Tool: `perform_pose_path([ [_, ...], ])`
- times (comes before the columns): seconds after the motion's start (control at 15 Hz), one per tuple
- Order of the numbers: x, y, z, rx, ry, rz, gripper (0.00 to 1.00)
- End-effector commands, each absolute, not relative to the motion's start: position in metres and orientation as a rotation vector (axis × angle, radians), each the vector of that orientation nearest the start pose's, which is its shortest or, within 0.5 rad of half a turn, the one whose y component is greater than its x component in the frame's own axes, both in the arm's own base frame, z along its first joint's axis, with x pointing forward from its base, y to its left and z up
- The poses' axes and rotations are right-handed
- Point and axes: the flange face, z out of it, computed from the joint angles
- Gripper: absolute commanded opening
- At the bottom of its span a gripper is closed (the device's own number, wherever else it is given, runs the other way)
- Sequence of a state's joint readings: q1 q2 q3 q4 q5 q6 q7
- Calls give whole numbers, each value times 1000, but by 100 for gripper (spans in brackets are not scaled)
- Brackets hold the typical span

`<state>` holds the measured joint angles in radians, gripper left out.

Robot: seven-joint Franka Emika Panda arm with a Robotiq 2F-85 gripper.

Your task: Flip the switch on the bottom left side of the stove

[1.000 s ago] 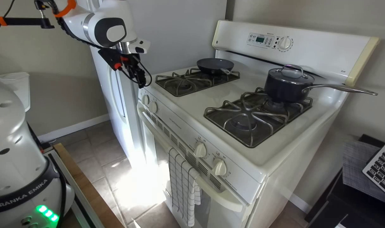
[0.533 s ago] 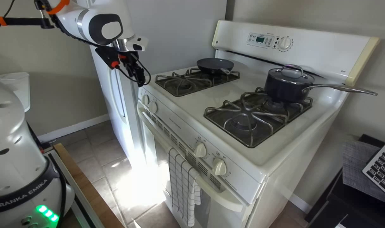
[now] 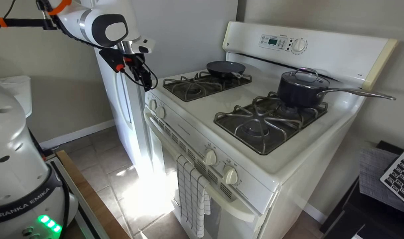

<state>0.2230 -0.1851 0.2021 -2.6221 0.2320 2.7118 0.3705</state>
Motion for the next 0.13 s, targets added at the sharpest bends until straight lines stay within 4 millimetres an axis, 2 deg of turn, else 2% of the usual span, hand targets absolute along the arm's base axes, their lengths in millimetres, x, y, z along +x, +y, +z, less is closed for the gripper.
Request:
perform_pose_path([
  [0.0,412,176,339,-2931,207,-321,100],
  [0.07,412,176,339,-2931,207,-321,100],
])
